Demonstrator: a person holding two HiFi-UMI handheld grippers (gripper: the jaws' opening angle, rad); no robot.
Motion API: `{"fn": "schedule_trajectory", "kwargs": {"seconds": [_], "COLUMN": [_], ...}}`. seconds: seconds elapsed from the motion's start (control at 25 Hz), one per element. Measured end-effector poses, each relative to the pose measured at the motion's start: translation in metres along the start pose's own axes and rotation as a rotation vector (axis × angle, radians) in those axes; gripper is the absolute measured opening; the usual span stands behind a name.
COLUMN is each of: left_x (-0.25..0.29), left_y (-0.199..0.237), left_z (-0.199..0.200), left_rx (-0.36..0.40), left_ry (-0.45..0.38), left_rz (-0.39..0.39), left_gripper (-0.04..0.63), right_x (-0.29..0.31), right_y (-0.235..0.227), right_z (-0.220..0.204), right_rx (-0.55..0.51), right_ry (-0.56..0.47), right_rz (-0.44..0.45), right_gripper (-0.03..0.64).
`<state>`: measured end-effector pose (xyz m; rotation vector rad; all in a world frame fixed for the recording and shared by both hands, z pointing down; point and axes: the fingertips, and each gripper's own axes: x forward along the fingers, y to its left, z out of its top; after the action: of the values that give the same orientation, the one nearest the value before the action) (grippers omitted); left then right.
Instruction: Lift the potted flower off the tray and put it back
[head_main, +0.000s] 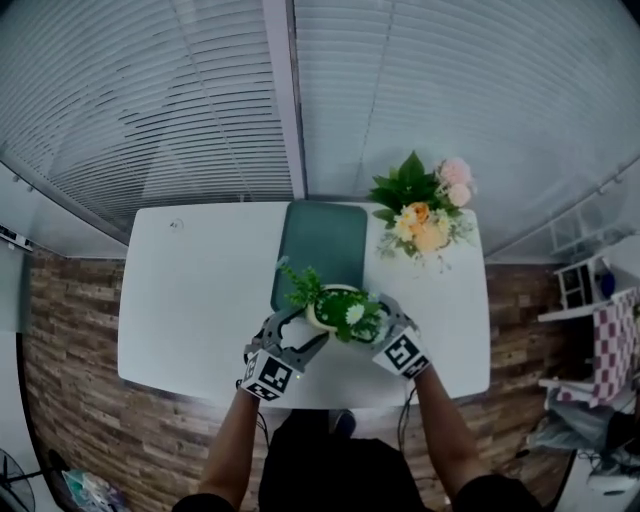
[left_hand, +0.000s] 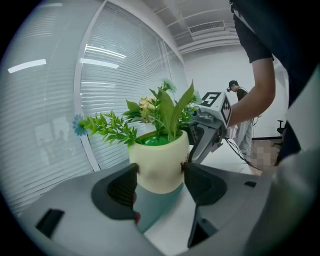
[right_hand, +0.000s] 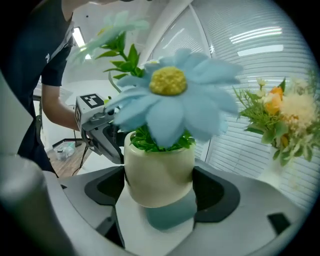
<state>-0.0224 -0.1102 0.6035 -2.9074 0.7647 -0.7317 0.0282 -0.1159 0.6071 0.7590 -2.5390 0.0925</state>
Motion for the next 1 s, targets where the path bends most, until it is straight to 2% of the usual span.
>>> {"fn": "schedule_trajectory", "kwargs": {"seconds": [0.32,0.72,1.0], "left_x": [-0.024,-0.056,-0.08], "left_y": [-0.038,-0.072,-0.104], "left_z": [0.015,0.05,0.058], "left_rx": [-0.003,0.047,0.073], "left_ry": [-0.023,-0.053,-0.053], "left_rz": [0.015,0.046,0.065], "left_gripper": [0.285,0.285,0.285], "right_x": [-0.034,-0.077,-0.1], "right_y": [0.031,0.064,0.095], "right_z": [0.004,0.016,0.015], "right_rx": [-0.003,-0.039,-0.048], "right_ry": [-0.045,-0.065,-0.08], "right_rz": [-0.002,-0.025,-0.024], "right_gripper": [0.397,0.397,0.397]}}
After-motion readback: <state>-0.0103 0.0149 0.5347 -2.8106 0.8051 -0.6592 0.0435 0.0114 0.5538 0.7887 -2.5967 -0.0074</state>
